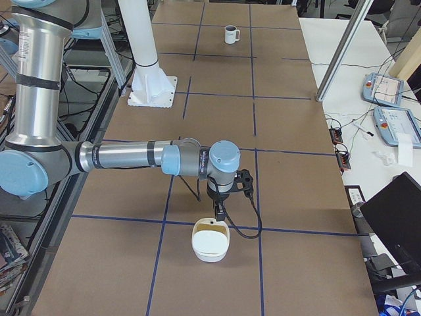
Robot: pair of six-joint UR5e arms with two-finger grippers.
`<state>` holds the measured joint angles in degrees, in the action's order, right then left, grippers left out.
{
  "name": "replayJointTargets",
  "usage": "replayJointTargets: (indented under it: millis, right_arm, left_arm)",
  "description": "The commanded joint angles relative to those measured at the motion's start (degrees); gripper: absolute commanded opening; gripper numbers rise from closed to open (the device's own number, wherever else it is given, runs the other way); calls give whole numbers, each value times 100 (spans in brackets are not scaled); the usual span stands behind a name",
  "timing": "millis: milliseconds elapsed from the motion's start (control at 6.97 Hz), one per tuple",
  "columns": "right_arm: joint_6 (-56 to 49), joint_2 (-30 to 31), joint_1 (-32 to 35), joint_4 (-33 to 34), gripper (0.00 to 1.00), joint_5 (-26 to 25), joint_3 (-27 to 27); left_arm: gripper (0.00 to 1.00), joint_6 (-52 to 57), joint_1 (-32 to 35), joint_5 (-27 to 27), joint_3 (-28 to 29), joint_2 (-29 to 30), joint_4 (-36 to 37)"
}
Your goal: Left arm hands cup to right arm to dump lemon
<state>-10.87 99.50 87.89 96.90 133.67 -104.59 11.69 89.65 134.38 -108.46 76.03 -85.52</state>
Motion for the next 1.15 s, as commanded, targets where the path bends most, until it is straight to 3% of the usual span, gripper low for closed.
replayJointTargets:
  millis: [0,430,717,1004]
  right_arm:
    - [24,-10,0,-4,100,-7,0]
    - [50,-54,0,5,100,-7,-35]
    - [42,-62,0,-4,100,-7,-44]
    - [50,-62,-26,5,100,-16,-35]
  left_arm:
    - [100,0,0,-9,9,0,9]
    - [100,-35,-79,0,-52,-62,-52]
    - [100,-44,-79,-9,-237,392,-44]
    - [100,-9,-70,18,-71,404,-131]
